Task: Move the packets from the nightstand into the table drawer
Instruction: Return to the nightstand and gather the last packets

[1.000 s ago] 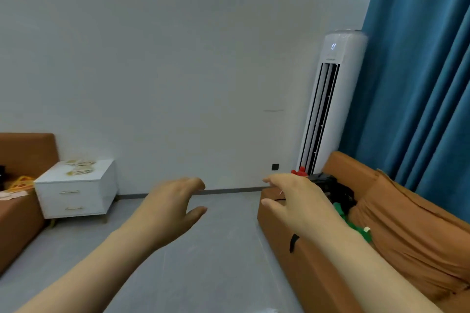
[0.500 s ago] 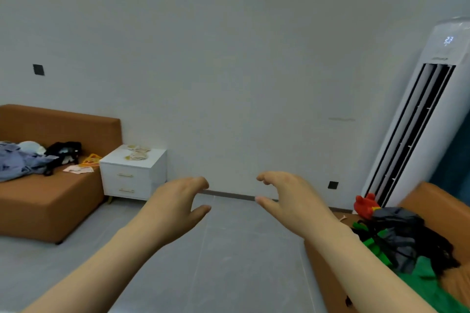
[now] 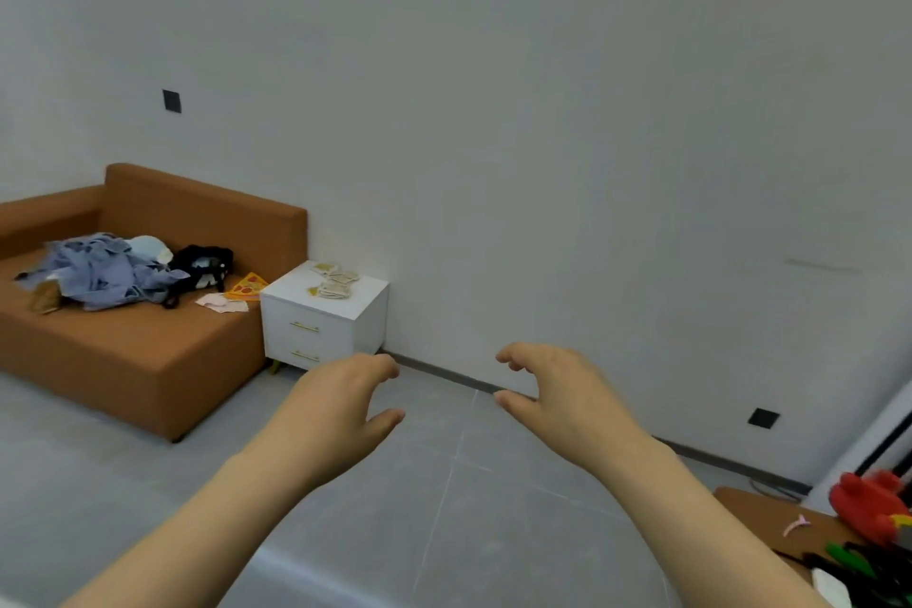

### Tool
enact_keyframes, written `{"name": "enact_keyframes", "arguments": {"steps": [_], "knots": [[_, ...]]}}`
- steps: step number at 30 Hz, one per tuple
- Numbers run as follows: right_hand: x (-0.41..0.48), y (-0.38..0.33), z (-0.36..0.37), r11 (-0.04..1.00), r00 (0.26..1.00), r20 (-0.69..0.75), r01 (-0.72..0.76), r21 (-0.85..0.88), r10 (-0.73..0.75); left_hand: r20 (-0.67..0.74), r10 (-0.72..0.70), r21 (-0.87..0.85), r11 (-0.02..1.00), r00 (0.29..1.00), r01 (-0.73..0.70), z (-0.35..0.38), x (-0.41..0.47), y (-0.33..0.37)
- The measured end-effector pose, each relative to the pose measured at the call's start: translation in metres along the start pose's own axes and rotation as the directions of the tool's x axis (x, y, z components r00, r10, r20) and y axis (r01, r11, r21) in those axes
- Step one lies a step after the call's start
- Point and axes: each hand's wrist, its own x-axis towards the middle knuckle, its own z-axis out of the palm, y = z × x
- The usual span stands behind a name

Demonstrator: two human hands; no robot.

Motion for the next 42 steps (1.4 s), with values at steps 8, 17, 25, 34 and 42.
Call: {"name": "enact_keyframes", "arguments": {"steps": [8, 17, 25, 34, 42], "knots": [[0.135, 0.046, 0.035, 0.995, 0.996, 0.047, 0.078, 0.07, -0.081, -0.01, -0.136, 0.067, 0.988, 0.991, 0.137, 0.022, 0.102, -0.05], [0.276, 0.093, 0.062, 0.985, 0.986, 0.094, 0.13, 0.113, -0.141, 0.014, -0.236, 0.072, 0.97, 0.972, 0.234, 0.052, 0.22, -0.086], [0.378, 0.093, 0.106, 0.977, 0.971, 0.162, 0.154, 0.148, -0.177, 0.045, -0.301, 0.058, 0.953, 0.953, 0.298, 0.076, 0.294, -0.164], [0.527, 0.043, 0.17, 0.978, 0.966, 0.216, 0.1, 0.182, -0.139, 0.041, -0.33, 0.019, 0.944, 0.943, 0.329, 0.079, 0.387, -0.306], [0.645, -0.002, 0.238, 0.98, 0.946, 0.312, 0.027, 0.198, -0.09, 0.096, -0.368, 0.025, 0.93, 0.925, 0.367, 0.081, 0.446, -0.423]]}}
